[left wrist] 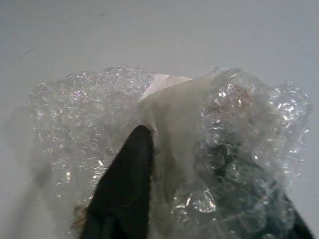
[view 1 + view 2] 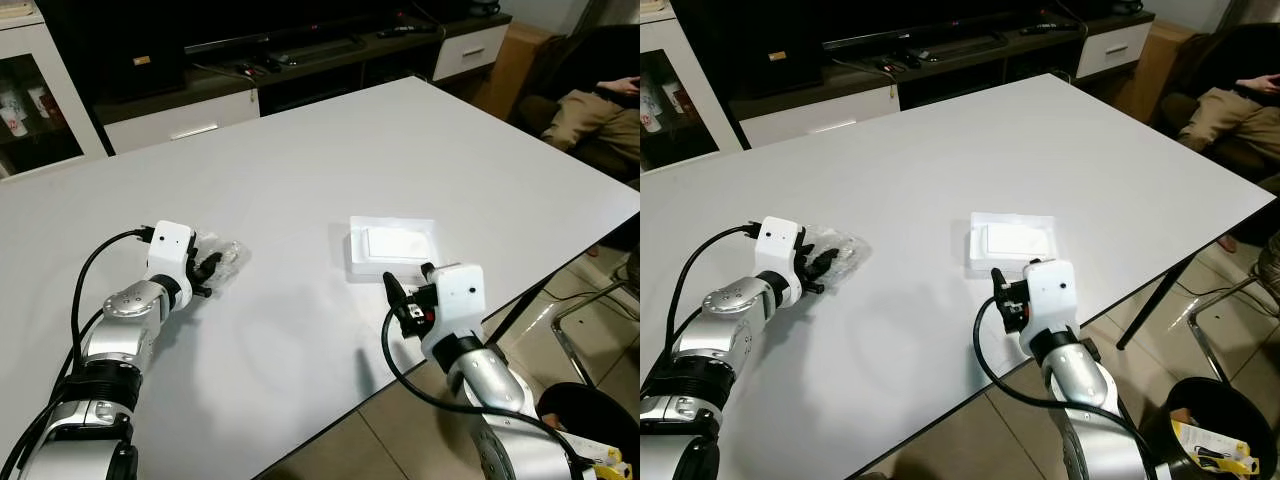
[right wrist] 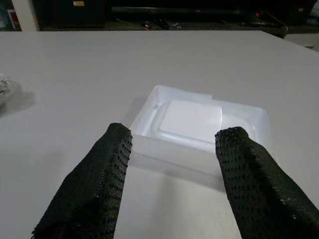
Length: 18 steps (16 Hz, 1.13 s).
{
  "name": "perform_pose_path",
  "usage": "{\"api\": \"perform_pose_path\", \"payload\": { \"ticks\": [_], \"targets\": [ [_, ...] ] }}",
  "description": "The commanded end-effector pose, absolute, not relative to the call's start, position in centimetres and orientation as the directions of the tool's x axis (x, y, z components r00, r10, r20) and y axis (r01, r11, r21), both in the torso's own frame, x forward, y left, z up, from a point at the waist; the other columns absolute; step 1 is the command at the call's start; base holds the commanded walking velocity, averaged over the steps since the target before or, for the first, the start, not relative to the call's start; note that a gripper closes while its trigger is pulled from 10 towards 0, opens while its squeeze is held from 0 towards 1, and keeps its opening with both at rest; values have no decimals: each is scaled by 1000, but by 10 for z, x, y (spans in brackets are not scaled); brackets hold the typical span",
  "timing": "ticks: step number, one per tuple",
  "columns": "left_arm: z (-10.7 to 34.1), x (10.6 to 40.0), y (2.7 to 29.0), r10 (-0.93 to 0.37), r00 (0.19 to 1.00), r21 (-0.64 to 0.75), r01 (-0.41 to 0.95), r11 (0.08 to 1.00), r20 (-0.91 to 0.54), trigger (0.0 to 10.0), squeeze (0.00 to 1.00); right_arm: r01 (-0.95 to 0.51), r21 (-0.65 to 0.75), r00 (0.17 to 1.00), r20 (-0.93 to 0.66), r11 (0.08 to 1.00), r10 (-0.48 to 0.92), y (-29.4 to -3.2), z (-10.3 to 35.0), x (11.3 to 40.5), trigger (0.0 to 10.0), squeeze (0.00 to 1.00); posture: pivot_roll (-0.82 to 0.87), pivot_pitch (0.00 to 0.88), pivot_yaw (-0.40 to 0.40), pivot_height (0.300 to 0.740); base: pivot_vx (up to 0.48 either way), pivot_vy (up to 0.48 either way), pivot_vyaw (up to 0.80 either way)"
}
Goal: Picking trash to rubbish bin
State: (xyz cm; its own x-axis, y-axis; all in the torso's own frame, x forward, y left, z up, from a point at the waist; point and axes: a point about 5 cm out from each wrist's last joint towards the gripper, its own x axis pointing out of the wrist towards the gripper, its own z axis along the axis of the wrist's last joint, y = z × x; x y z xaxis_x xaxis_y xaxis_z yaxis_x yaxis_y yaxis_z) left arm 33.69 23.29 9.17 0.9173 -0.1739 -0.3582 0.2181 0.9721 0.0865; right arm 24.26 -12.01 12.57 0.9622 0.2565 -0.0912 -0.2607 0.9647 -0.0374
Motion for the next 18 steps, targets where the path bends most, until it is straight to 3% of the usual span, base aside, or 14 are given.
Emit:
{"api": "perform_pose_path", "payload": {
  "ticks": [1, 4, 7, 8, 9, 14, 18],
  "targets": [
    [86, 332, 235, -172, 907, 75, 217, 973, -385, 0, 0, -275, -26, 958, -93, 961, 272, -118, 126, 245, 10000, 0, 51, 12, -10, 740, 0, 0, 0],
    [101, 333, 238, -166, 936, 57, 192, 980, -311, 0, 0, -284, -47, 957, -68, 958, 281, -119, 130, 259, 10000, 0, 55, 9, -8, 740, 0, 0, 0],
    [123, 323, 247, -145, 964, 59, 162, 985, -223, 0, 0, -242, -110, 965, -130, 964, 227, -128, 122, 300, 10000, 0, 52, 9, 5, 740, 0, 0, 0],
    [132, 318, 249, -138, 971, 63, 152, 986, -194, 0, 0, -226, -86, 966, -149, 970, 212, -132, 121, 316, 10000, 620, 55, 12, 7, 740, 0, 0, 0],
    [142, 312, 252, -129, 978, 65, 141, 988, -167, 0, 0, -237, -52, 963, -143, 970, 227, -131, 124, 330, 10000, 1000, 65, 9, 8, 740, 0, 0, 0],
    [177, 294, 245, -141, 985, 76, 148, 986, -95, 0, 0, -203, -78, 971, -148, 976, 190, -143, 139, 368, 10000, 1000, 126, 9, -25, 740, 0, 0, 0],
    [186, 277, 234, -182, 977, 58, 189, 980, -109, 0, 0, -19, -27, 980, -198, 999, 13, -186, 137, 377, 10000, 1000, 137, 10, -30, 740, 0, 0, 0]
  ]
}}
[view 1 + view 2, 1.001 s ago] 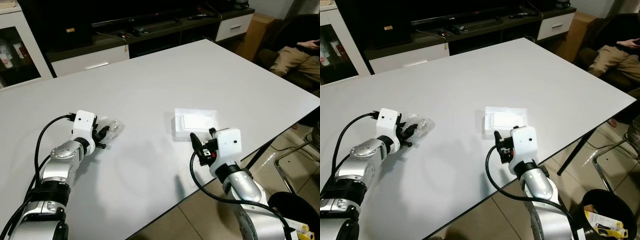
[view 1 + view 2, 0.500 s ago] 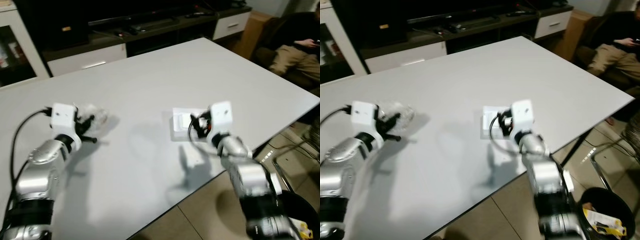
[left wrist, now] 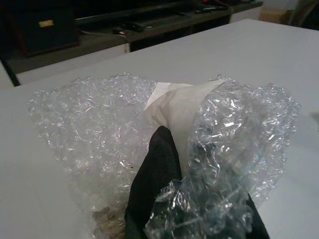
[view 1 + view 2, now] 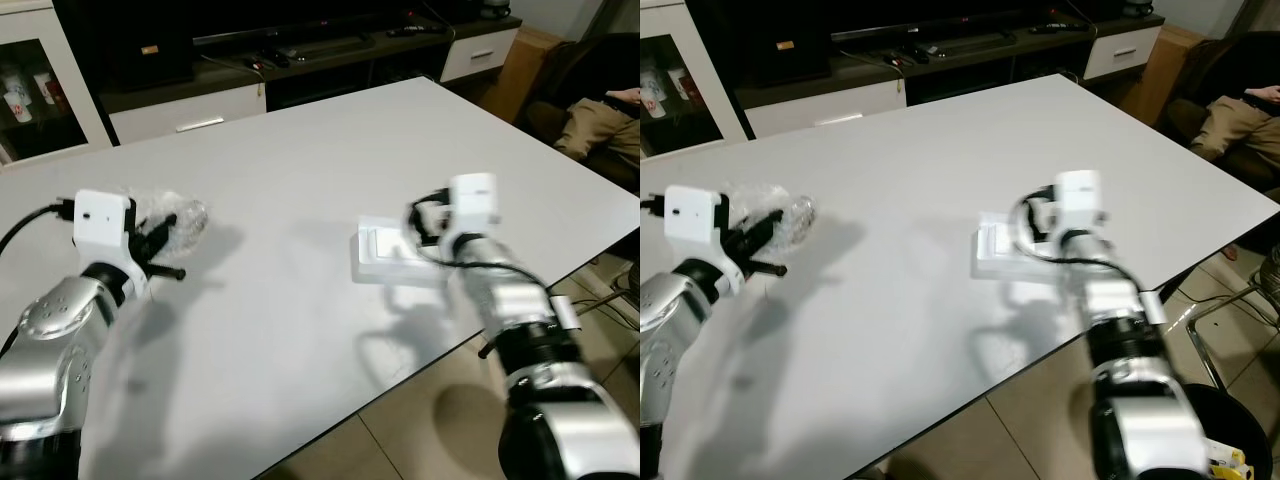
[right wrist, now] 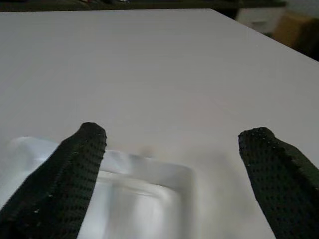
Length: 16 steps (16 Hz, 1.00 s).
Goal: Picking trash to rubbish bin
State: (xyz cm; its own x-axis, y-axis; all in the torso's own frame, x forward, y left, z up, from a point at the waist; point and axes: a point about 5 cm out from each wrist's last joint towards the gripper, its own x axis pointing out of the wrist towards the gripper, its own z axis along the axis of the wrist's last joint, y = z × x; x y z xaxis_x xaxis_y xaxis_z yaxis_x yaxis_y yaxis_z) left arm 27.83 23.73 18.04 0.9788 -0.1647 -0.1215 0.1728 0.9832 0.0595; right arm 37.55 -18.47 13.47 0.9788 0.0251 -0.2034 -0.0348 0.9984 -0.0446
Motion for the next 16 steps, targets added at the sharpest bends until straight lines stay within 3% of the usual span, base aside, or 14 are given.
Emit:
{"api": "perform_pose_path", "payload": {
  "ticks": [1, 2, 5, 13, 14, 15, 16],
  "targets": [
    [186, 276, 231, -198, 973, 58, 205, 977, -115, 0, 0, -25, 11, 970, -242, 1000, 27, -191, 134, 376, 10000, 855, 130, 7, -25, 740, 0, 0, 0],
    [186, 275, 230, -206, 972, 57, 213, 975, -118, 0, 0, -33, 27, 965, -261, 999, 39, -194, 132, 375, 10000, 0, 128, 4, -23, 740, 0, 0, 0],
    [185, 276, 226, -220, 967, 48, 228, 972, -130, 0, 0, -60, 73, 946, -314, 996, 80, -201, 123, 370, 10000, 0, 118, 0, -12, 740, 0, 0, 0],
    [188, 275, 215, -313, 938, 42, 322, 946, -149, 0, 0, 45, 200, 893, -448, 979, 51, -206, 80, 356, 10000, 0, 123, 0, 2, 740, 0, 0, 0],
    [188, 274, 214, -322, 935, 43, 331, 943, -148, 0, 0, 59, 221, 886, -461, 973, 51, -205, 75, 354, 8078, 0, 131, 0, -3, 740, 0, 0, 0],
    [188, 274, 214, -324, 934, 44, 334, 942, -147, 0, 0, 70, 232, 882, -469, 970, 48, -205, 72, 353, 4471, 0, 131, 0, -3, 740, 0, 0, 0],
    [189, 273, 215, -325, 934, 44, 334, 941, -147, 0, 0, 79, 233, 879, -476, 969, 43, -206, 70, 352, 0, 0, 131, 0, -3, 740, 0, 0, 0]
  ]
}}
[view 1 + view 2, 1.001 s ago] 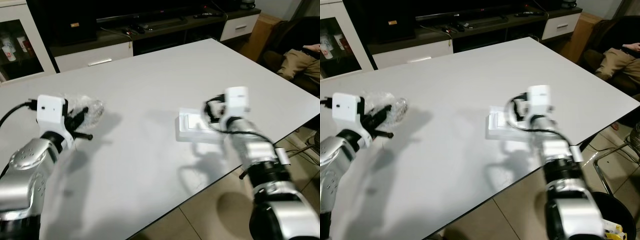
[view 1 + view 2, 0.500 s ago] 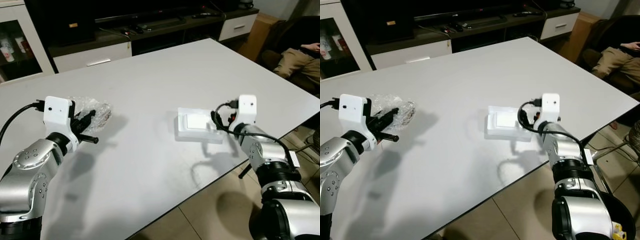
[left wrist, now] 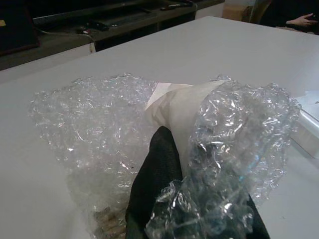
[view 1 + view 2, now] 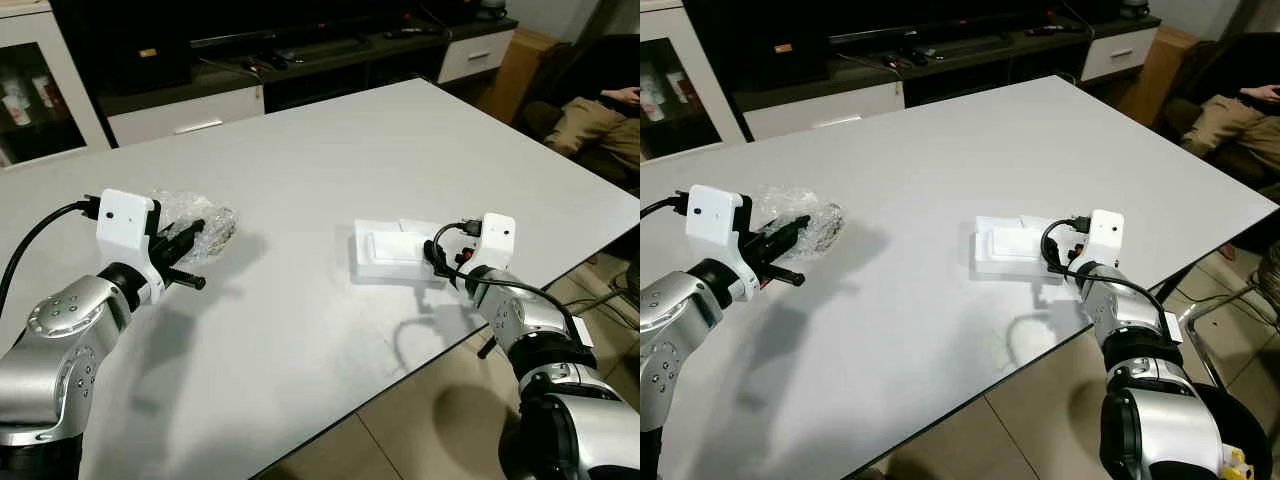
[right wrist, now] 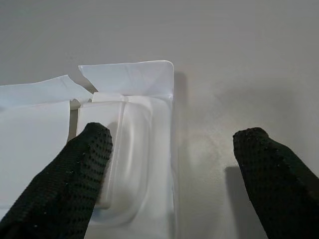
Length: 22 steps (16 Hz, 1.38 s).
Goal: Picking trash to rubbish bin
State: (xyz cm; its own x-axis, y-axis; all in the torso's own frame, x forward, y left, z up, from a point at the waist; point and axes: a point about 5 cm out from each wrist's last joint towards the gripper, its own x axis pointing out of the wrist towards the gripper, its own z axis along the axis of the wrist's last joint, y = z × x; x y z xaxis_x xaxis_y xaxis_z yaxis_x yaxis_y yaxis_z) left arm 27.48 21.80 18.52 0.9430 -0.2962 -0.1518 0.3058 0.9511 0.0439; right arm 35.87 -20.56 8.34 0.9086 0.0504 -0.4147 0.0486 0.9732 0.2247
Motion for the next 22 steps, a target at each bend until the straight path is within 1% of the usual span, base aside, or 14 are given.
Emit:
{"api": "perform_pose_path", "payload": {
  "ticks": [1, 14, 20, 22],
  "targets": [
    [188, 273, 215, -326, 934, 44, 335, 941, -148, 0, 0, 83, 237, 876, -481, 968, 43, -206, 68, 351, 0, 0, 136, 0, -9, 740, 0, 0, 0],
    [186, 273, 209, -355, 922, 42, 365, 930, -152, 0, 0, 122, 350, 871, -486, 929, 69, -206, 64, 349, 0, 0, 132, 0, -10, 740, 0, 0, 0],
    [186, 275, 207, -363, 920, 47, 373, 927, -149, 0, 0, 118, 373, 890, -451, 920, 68, -205, 70, 353, 0, 0, 125, 0, -4, 740, 0, 0, 0],
    [188, 276, 208, -360, 922, 51, 370, 928, -141, 0, 0, 109, 368, 919, -391, 924, 47, -205, 82, 359, 0, 0, 126, 0, -3, 740, 0, 0, 0]
  ]
}}
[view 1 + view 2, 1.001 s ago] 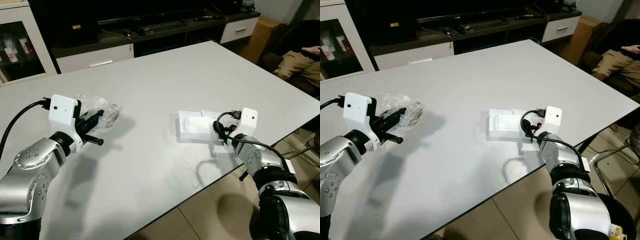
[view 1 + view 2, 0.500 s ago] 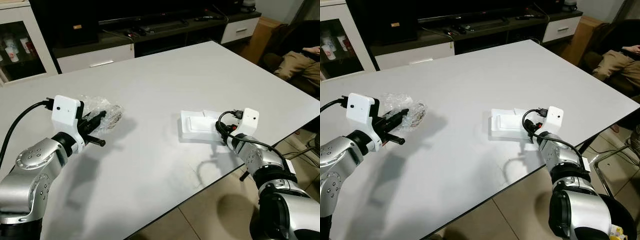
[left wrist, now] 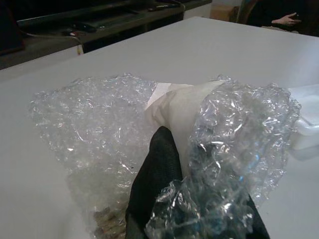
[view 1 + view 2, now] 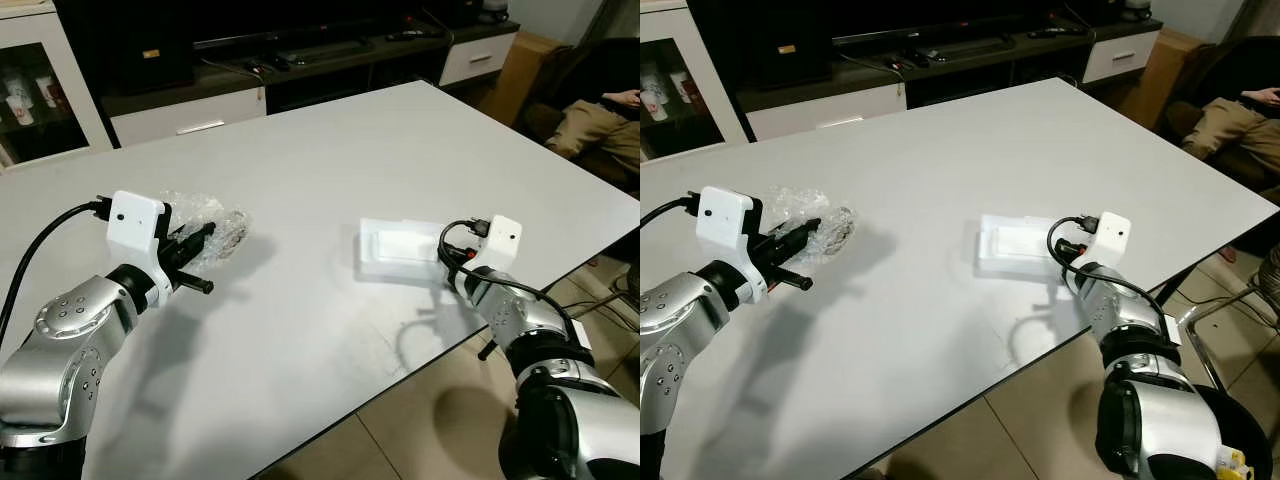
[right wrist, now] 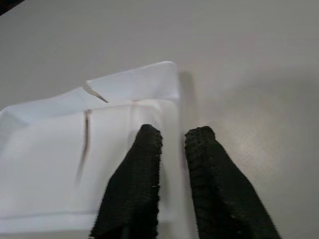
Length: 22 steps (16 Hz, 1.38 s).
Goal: Picking trash to rubbish bin
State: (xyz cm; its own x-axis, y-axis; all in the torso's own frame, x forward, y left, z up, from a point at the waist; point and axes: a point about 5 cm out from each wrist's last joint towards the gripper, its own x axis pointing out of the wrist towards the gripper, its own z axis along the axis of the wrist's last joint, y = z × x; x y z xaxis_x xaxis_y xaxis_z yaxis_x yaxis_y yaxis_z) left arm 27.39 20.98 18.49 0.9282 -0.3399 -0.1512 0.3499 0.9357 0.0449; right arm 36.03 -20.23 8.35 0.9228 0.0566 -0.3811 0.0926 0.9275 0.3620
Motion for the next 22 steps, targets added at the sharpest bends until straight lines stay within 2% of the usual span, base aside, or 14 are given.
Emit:
{"api": "perform_pose_path", "payload": {
  "ticks": [1, 4, 6, 9, 10, 11, 14, 16, 17, 22],
  "targets": [
    [191, 276, 210, -351, 927, 55, 361, 931, -131, 0, 0, 76, 344, 949, -314, 936, 38, -203, 95, 364, 0, 0, 126, 0, -3, 740, 0, 0, 0],
    [194, 278, 211, -340, 933, 60, 348, 936, -115, 0, 0, -21, 130, 993, -115, 991, 36, -190, 121, 362, 0, 0, 126, 0, -3, 740, 0, 0, 0],
    [195, 279, 210, -338, 935, 60, 346, 936, -107, 0, 0, -39, 95, 997, -65, 995, 45, -184, 126, 358, 0, 0, 122, 0, -3, 740, 0, 0, 0],
    [205, 290, 209, -339, 938, 66, 344, 937, -67, 0, 0, -22, 117, 1000, -2, 993, 23, -180, 150, 362, 0, 0, 106, 0, 10, 740, 0, 0, 0],
    [199, 293, 208, -345, 936, 74, 350, 934, -76, 0, 0, 11, 155, 1000, -20, 988, -8, -180, 150, 367, 8039, 992, 90, 0, 21, 740, 0, 0, 0],
    [193, 294, 205, -355, 930, 90, 363, 927, -98, 0, 0, 15, 164, 999, -37, 986, -9, -181, 149, 370, 10000, 1000, 106, 0, 45, 740, 0, 0, 0],
    [197, 289, 186, -432, 898, 30, 435, 900, -83, 0, 0, 35, 240, 990, -144, 970, 0, -192, 152, 384, 10000, 1000, 79, 27, 54, 740, 0, 0, 0],
    [192, 290, 189, -427, 897, 82, 436, 896, -114, 0, 0, 26, 258, 979, -202, 966, 27, -197, 155, 390, 10000, 1000, 97, 13, 47, 740, 0, 0, 0],
    [197, 288, 195, -416, 904, 75, 423, 903, -99, 0, 0, 25, 258, 959, -280, 966, 50, -204, 151, 392, 10000, 1000, 113, 20, 21, 740, 0, 0, 0],
    [196, 278, 208, -379, 919, 87, 389, 917, -110, 0, 0, -38, 233, 892, -430, 972, 138, -208, 144, 390, 10000, 1000, 115, 13, -17, 740, 0, 0, 0]
  ]
}}
